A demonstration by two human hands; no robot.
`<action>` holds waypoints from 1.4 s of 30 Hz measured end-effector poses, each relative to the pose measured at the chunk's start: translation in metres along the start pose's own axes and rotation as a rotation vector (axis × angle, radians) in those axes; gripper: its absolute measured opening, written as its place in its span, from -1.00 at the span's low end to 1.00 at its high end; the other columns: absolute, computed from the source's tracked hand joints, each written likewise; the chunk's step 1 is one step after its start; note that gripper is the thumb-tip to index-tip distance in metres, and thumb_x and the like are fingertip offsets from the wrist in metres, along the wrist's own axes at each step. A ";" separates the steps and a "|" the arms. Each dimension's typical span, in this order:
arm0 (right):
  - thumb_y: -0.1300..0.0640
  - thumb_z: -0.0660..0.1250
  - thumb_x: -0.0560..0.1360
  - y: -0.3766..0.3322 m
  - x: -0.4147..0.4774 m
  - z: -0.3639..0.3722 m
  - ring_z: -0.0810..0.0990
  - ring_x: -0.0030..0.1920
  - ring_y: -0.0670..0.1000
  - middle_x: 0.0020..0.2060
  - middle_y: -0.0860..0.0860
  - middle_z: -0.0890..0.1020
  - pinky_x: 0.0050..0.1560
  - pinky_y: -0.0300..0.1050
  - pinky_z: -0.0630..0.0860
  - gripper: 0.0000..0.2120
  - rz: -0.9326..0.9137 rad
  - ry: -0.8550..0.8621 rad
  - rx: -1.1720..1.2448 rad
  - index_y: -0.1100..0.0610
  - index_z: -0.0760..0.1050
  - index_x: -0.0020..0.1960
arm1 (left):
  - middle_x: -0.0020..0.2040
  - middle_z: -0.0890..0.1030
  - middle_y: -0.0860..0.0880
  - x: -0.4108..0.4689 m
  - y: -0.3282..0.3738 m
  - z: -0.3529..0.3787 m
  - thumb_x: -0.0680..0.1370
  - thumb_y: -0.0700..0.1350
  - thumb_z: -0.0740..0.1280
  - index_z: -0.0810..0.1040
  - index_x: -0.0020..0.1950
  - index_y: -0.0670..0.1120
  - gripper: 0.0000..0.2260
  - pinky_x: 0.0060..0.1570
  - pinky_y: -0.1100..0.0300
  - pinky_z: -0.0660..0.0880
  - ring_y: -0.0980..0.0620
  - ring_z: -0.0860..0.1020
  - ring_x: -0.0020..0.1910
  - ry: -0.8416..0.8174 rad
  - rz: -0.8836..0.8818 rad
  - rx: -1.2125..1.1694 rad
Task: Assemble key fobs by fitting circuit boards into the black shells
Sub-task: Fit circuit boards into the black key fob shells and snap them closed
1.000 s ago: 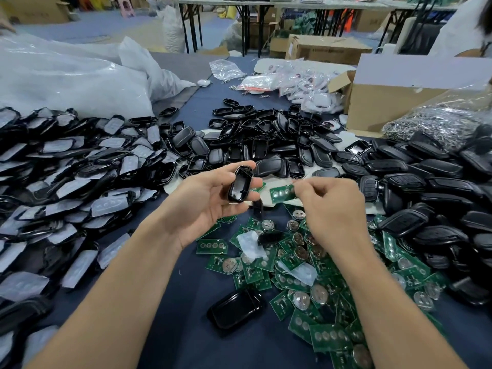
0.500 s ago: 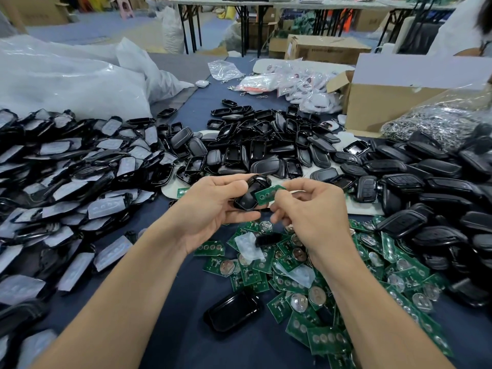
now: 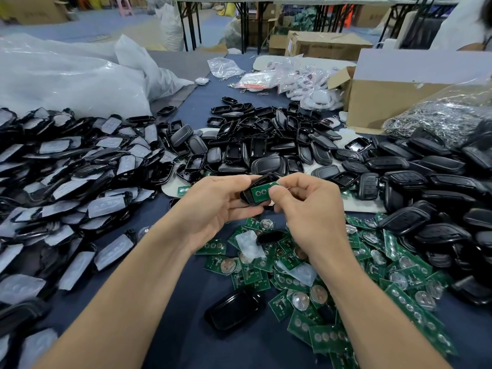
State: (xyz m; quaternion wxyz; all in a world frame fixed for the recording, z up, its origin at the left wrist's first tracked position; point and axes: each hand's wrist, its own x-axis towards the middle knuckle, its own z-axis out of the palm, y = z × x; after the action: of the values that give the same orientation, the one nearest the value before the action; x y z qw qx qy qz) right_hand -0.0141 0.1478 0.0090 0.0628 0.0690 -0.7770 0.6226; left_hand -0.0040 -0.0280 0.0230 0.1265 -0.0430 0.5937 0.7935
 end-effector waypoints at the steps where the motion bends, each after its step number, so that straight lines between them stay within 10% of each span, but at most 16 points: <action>1: 0.15 0.47 0.53 0.000 0.001 -0.001 0.48 -0.49 -0.16 -0.42 -0.06 0.67 -0.45 -0.31 0.39 -0.83 0.014 0.005 0.013 -0.03 0.65 -0.22 | 0.15 0.73 -0.16 -0.001 0.001 -0.001 0.70 -0.23 0.21 0.64 0.27 -0.19 -0.75 -0.02 0.17 0.66 -0.11 0.71 0.14 -0.040 0.006 -0.003; 11: 0.08 0.37 0.48 -0.003 0.005 -0.008 0.60 -0.32 -0.02 -0.27 0.00 0.70 -0.34 -0.17 0.52 -0.95 0.031 -0.093 0.071 -0.02 0.59 -0.15 | -0.15 0.76 -0.12 0.001 -0.008 -0.005 0.52 -0.32 0.46 0.78 0.04 -0.03 -0.77 -0.44 0.32 0.47 0.00 0.65 -0.38 0.186 0.185 0.451; 20: 0.31 0.38 0.58 -0.004 0.001 -0.003 0.60 -0.43 0.05 -0.34 0.14 0.70 -0.46 -0.19 0.47 -0.82 0.196 -0.139 0.264 0.13 0.60 -0.16 | -0.21 0.69 -0.13 0.005 -0.005 -0.008 0.46 -0.25 0.53 0.77 0.07 -0.10 -0.80 -0.25 0.29 0.58 0.06 0.62 -0.28 0.064 0.217 0.091; 30: 0.02 0.38 0.50 0.002 -0.001 -0.002 0.62 -0.39 -0.06 -0.35 -0.13 0.69 -0.37 -0.16 0.52 -0.96 -0.025 -0.055 -0.152 -0.11 0.58 -0.13 | -0.46 0.60 -0.06 0.005 -0.010 -0.005 0.52 -0.20 0.51 0.79 -0.09 0.00 -0.89 -0.47 0.29 0.41 0.08 0.46 -0.52 0.224 0.278 0.479; 42: 0.33 0.36 0.60 -0.007 -0.001 0.005 0.71 -0.38 0.06 -0.36 0.13 0.72 -0.35 -0.13 0.63 -0.87 0.284 0.046 0.439 0.17 0.59 -0.09 | -0.11 0.78 -0.03 0.003 -0.011 0.006 0.53 -0.31 0.48 0.77 0.03 -0.01 -0.78 -0.32 0.38 0.48 0.17 0.66 -0.22 0.175 0.260 0.379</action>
State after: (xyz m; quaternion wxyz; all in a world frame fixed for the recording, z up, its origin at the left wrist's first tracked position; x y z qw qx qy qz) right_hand -0.0123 0.1415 0.0148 -0.0242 -0.0431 -0.6235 0.7803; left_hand -0.0041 -0.0193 0.0136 -0.0227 -0.0104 0.7413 0.6708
